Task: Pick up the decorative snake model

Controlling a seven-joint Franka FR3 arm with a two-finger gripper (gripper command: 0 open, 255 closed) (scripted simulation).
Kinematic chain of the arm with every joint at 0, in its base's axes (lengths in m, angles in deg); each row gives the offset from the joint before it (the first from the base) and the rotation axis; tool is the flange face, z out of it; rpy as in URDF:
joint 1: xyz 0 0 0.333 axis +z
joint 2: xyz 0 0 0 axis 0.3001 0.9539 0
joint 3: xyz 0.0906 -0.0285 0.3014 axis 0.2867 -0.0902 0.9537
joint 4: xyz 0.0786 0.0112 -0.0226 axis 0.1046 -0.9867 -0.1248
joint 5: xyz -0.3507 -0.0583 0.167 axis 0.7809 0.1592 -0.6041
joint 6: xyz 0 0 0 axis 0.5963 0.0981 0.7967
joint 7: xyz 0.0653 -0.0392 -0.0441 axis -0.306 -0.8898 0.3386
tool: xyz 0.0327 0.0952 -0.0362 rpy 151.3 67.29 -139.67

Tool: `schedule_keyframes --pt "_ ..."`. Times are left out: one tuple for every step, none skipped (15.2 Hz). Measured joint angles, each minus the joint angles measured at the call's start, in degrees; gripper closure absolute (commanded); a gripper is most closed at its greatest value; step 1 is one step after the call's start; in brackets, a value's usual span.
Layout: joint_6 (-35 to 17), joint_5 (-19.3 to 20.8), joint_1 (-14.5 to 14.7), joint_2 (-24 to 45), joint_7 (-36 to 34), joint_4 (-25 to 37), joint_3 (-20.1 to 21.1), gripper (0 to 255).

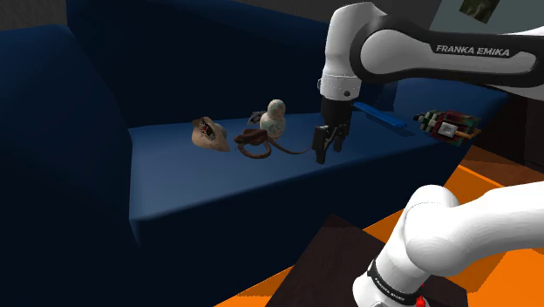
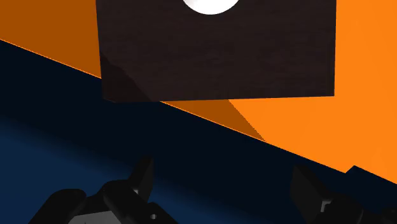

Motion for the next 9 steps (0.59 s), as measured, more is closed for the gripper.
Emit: schedule_keyframes --pt "0.0 0.0 0.0 0.0 0.0 0.0 0.0 0" --pt "-1.1 0.45 -0.09 0.35 0.34 -0.17 -0.13 0" --pt "-2.89 1.17 -0.26 0.72 0.87 -0.6 -0.37 0" --pt "-5.32 1.84 -0.35 1.3 1.2 -1.31 -0.42 0" --pt "-7.87 2.57 -0.48 2.47 1.53 -1.38 -0.48 0" --pt "-10.45 3.53 -0.77 3.67 2.22 -1.37 -0.86 0" --pt "-13.2 4.41 -1.0 4.32 2.73 -2.06 -1.13 0" --pt "-15.82 5.15 -1.12 4.76 2.98 -2.8 -1.19 0" --pt "-18.65 6.06 -1.41 5.89 3.47 -3.08 -1.5 0"
